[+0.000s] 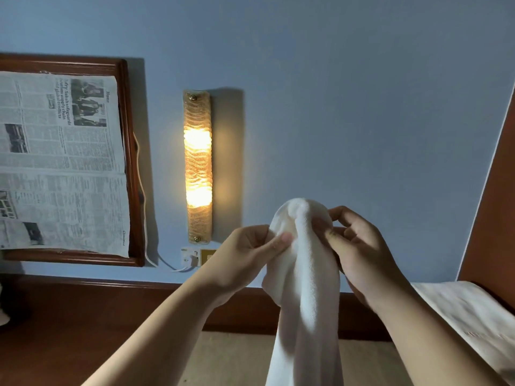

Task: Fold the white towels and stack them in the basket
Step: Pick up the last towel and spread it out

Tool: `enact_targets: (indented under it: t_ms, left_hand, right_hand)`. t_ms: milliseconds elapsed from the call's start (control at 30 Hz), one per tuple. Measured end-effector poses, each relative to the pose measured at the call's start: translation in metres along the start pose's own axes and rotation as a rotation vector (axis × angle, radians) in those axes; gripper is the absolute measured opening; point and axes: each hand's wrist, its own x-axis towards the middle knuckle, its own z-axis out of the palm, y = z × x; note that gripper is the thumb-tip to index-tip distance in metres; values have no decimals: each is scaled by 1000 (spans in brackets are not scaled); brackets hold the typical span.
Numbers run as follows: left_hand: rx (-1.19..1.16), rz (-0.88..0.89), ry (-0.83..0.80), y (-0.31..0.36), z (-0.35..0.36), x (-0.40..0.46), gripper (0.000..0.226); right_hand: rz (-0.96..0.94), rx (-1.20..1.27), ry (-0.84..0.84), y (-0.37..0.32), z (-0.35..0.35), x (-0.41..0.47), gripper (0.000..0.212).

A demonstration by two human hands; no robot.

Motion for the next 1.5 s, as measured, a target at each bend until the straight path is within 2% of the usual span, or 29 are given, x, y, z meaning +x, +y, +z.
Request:
enact_targets:
  t_ms: [67, 133, 233, 300, 400, 533, 600, 733, 833, 967, 1033, 1133, 1200, 1267, 1333, 1400, 1433, 1500]
  left_hand:
    - [-165, 66, 41, 11, 9, -5, 45]
    - [-217, 166, 148, 30, 15, -4, 41]
    - [-10, 312, 198, 62, 26, -4, 32]
    - [113, 328, 173, 81, 33, -3, 29]
    - [207, 314, 169, 97, 34, 1, 26]
    - [465, 321, 27, 102, 35, -4, 21]
    - [556, 323, -16, 99, 39, -11, 20]
    - [716, 276, -67, 92, 34, -18, 21]
    - [934, 260, -200, 82, 26, -23, 37]
    - [1057, 237, -254, 67, 20, -24, 51]
    - [1060, 199, -289, 59, 17, -28, 54]
    - [897, 127, -322, 41, 8, -39, 50]
    - [791, 85, -327, 24, 4, -46, 44]
    - [787, 53, -350, 7, 1, -50, 34]
    - [849, 13, -350, -8, -6, -52, 30]
    - [939, -28, -323, -20, -16, -56, 44]
    - [970, -46, -320, -24, -19, -59, 54]
    - [1018, -87, -364, -30, -22, -67, 63]
  right_hand:
    - [58, 35, -38, -9, -9, -2, 13]
    - [136, 39, -112, -20, -18, -5, 16]
    - [197, 43, -212, -34, -32, -10, 20]
    - [159, 56, -248, -43, -40, -14, 14]
    - [56, 84, -300, -51, -48, -22, 21]
    - [-64, -230, -246, -42, -51, -31, 28]
    - [-83, -270, -237, -37, -55, -35, 31]
    - [-106, -176, -269, -21, -59, -40, 36]
    - [-86, -208, -315, -5, -58, -42, 33]
    - [113, 0, -405, 14, -51, -50, 34]
    - [239, 31, -488, 22, -50, -55, 29]
    - [435, -99, -699, 31, -61, -60, 36]
    - [564, -245, -766, 27, -64, -64, 36]
    - [562, -501, -731, 29, -64, -63, 22]
    - [426, -675, -609, 42, -65, -61, 33]
    - [376, -529, -512, 60, -66, -68, 49]
    - [407, -413, -498, 67, -66, -74, 50]
    - [485, -274, -596, 78, -66, -89, 43]
